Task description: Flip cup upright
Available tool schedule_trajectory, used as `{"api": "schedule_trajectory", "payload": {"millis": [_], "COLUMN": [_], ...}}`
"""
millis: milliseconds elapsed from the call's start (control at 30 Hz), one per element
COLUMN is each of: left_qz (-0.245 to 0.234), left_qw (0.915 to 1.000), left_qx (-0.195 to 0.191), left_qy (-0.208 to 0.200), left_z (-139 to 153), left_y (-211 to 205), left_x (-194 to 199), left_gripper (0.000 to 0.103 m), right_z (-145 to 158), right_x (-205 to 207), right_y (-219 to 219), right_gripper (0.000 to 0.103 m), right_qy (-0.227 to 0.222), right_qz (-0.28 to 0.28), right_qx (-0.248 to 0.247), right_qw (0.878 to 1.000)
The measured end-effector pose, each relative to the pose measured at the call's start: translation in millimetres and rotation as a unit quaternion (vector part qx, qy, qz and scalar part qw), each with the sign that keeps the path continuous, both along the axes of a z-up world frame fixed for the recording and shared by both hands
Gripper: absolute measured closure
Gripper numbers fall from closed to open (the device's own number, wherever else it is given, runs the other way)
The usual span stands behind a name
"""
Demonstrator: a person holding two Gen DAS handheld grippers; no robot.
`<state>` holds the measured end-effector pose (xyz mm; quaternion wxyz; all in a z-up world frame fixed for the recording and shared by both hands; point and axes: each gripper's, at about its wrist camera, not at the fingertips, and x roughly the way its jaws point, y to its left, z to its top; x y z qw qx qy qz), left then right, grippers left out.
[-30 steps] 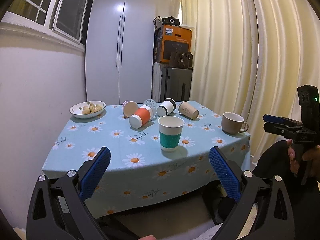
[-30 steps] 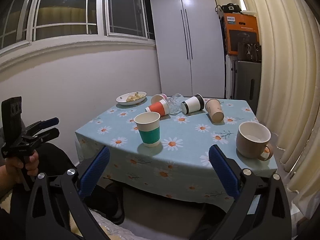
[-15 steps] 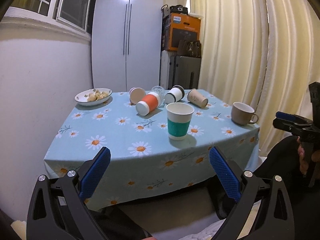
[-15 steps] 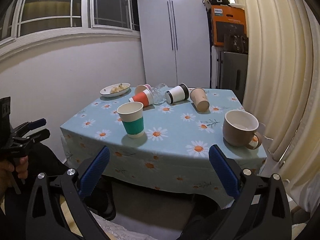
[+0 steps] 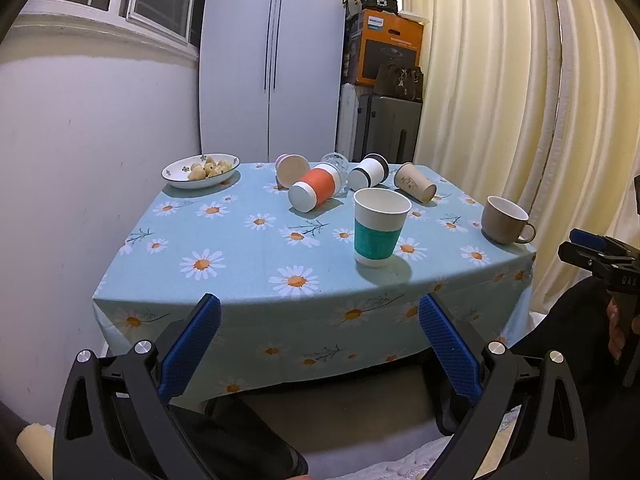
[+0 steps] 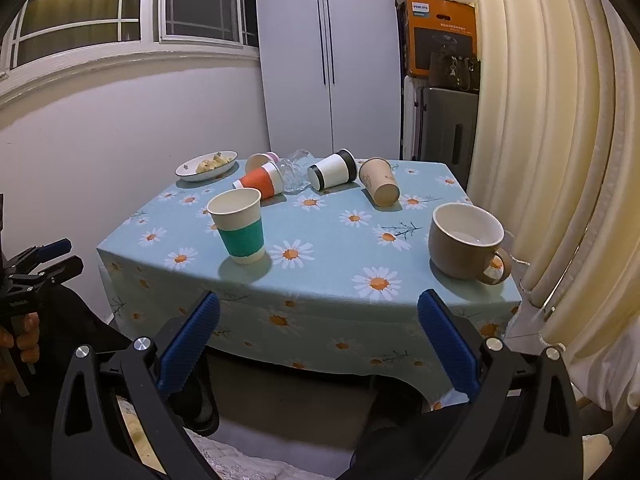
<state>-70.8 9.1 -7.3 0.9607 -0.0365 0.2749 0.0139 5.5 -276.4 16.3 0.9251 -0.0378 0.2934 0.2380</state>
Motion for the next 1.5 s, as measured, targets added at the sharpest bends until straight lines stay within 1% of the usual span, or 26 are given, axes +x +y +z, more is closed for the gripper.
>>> {"api": "schedule_trajectory", "payload": {"millis": [1500], "left_qz": [0.000], "left_qw": [1.0000], "left_qx": [0.004], "left_qy": [0.008], "left_z": [-2.6], "left_y": [-2.0], "left_x": [2.1], "left_gripper": [0.007], "right_z": [-2.8], "right_x": [0.0], "right_y": [1.7], "right_gripper": [0.005], "right_qy": [0.003], "right_qz": [-0.001], "right_qx": [-0.003], "right_qw": [1.000]}}
